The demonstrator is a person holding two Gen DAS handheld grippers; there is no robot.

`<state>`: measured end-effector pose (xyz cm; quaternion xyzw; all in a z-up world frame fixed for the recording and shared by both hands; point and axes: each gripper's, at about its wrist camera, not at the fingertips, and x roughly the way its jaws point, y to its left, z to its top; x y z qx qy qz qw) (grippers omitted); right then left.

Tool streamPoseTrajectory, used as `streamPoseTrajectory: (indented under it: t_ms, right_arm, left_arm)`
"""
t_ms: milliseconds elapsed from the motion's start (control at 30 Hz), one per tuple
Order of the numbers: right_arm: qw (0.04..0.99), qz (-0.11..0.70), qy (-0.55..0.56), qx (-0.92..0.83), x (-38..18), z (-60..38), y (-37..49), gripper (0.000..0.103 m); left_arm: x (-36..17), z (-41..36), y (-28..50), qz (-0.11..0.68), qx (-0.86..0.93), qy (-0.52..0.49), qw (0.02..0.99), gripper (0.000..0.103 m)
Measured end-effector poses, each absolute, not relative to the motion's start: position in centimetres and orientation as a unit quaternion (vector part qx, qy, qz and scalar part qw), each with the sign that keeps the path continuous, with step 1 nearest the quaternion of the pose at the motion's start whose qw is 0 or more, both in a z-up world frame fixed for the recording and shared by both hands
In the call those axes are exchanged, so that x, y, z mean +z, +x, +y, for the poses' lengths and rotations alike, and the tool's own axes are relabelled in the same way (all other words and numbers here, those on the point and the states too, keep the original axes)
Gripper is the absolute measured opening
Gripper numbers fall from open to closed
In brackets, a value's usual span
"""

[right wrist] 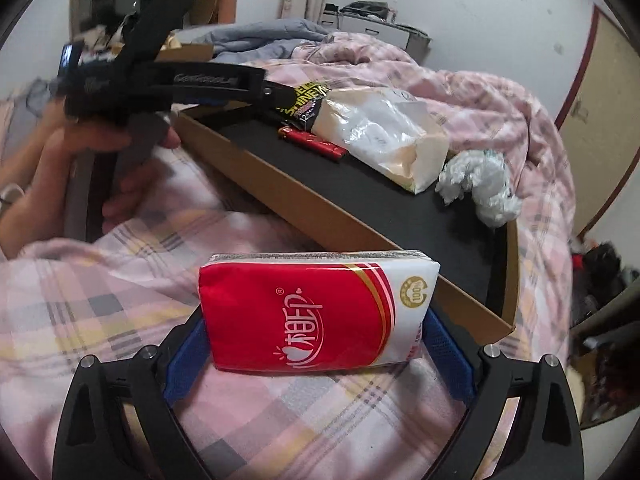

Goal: Organize soft objects
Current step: 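Lift the red tissue pack out of the tray and set it on the duvet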

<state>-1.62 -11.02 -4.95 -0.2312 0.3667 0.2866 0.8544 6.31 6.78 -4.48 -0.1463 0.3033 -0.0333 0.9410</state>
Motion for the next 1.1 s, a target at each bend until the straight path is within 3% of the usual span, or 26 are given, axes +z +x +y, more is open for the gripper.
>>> streamPoseTrajectory:
  t_ms: [400,700,967,1100]
  right_arm:
    - [0.883,0.29,-0.259,0.261,-1.1,-13.0,-4.8,0.102]
    - [0.895,0.299,-0.21,0.258,-0.8,-13.5,-2.9,0.102]
    - [0.948,0.282,-0.093,0.111,-1.1,-17.0,0.5,0.102]
    - [0.947,0.296,-0.025,0.121,-2.7,-18.5,1.9,0.102]
  left_arm:
    - [-4.6,6.6,6.3,0.3,-0.035,-0.147,0.942,0.103]
    - [-4.6,6.5,6.4,0.303,-0.035,-0.147,0.941,0.103]
    - [-2.0,5.6,10.0,0.402,-0.077,-0.142,0.901,0.103]
    - [-3.3,5.2,13.3,0.495,-0.092,-0.143,0.852,0.103]
